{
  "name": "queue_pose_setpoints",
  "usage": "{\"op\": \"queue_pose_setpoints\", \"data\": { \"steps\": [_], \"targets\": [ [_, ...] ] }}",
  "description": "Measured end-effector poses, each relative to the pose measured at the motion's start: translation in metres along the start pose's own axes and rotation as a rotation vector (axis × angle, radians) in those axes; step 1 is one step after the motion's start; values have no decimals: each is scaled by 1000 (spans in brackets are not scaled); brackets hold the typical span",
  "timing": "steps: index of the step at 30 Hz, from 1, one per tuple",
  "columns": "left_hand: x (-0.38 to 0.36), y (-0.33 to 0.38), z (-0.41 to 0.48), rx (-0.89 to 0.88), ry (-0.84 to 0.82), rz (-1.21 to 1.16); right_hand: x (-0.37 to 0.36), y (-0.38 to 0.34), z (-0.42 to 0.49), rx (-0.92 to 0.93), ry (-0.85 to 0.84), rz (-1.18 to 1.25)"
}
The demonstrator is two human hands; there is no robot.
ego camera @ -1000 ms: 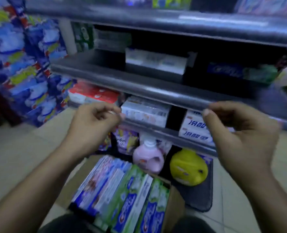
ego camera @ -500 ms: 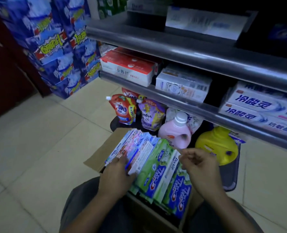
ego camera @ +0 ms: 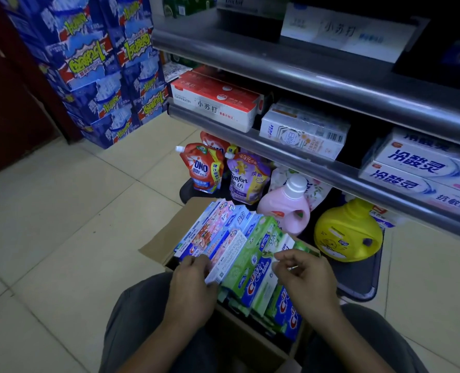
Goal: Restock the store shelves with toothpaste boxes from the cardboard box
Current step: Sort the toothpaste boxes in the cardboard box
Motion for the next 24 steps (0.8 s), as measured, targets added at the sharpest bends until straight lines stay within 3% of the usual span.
{"op": "queue_pose_setpoints", "data": {
  "steps": [5, 8, 13, 15, 19, 22, 24],
  "targets": [
    [3, -34, -7, 240, -24, -277, -27, -5, -13, 50, -127, 16],
    [-2, -39, -15, 374, -115, -614, -38, -15, -23, 143, -170, -114],
    [4, -1, -26, 377, -144, -1061, -74, -45, -47, 438, -340, -367],
    [12, 21, -29, 319, -171, -1118, -72, -57, -50, 532, -243, -415],
    [27, 49, -23, 186, -182, -1152, -39, -70, -47, 650, 139, -376],
    [32, 57, -9, 67, -202, -1031, -22, -74, -44, 638, 215, -276],
    [37, 44, 10, 35, -109, -956, -4, -70, -36, 509, 261, -134]
  ]
}}
Point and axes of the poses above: each hand's wrist, its own z-axis towards the middle knuckle, its own x-axis out of the back of the hand, y = z × x, the point moved 9 cm from there along z, towards the middle knuckle, and after that the axes turned 4 degrees about -y, right-handed, at the moved point
